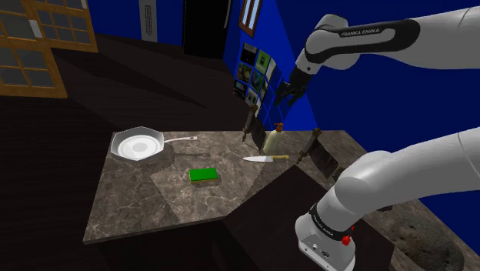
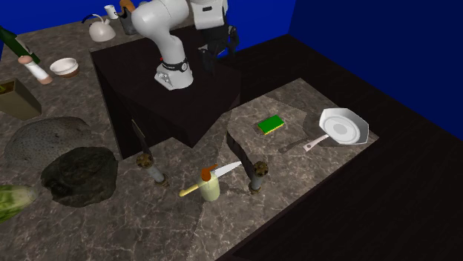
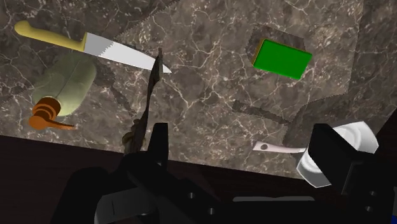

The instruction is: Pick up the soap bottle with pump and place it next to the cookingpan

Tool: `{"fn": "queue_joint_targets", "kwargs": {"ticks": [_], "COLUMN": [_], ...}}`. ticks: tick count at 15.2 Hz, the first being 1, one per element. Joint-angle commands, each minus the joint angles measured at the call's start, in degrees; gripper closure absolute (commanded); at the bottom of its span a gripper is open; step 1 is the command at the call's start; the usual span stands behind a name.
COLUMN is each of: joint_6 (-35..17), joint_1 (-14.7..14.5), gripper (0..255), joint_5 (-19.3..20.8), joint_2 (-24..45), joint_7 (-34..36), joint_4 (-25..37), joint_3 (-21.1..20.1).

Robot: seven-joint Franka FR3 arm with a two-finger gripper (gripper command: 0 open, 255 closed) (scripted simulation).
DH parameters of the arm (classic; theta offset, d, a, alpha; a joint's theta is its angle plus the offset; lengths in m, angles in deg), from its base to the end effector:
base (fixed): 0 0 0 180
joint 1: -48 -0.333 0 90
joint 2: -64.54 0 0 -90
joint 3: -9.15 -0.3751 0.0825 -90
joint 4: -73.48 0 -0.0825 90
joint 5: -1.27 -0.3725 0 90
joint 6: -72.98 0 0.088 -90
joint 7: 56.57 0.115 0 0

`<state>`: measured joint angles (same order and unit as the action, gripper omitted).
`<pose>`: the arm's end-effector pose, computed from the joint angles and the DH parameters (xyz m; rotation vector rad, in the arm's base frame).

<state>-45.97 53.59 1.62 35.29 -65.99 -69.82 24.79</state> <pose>0.3346 -0.1425 0.5097 -3.0210 0.2643 -0.1502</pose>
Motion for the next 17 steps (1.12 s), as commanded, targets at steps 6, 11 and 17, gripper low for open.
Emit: {"fn": "queue_joint_targets", "kwargs": {"ticks": [6,11,17], "joint_6": [-10.18,-16.33,-21.57], "joint_1": [0.75,0.86,2.67], "gripper": [0,0,0], "joint_5": [-0.18,-3.56,-11.62], "joint_2": [12.58,22.91,36.56], "joint_7": [-8.37,-15.56,-25.94], "joint_4": [1.65,4.88,11.24], "joint_3": [6.20,10.09,12.21]}}
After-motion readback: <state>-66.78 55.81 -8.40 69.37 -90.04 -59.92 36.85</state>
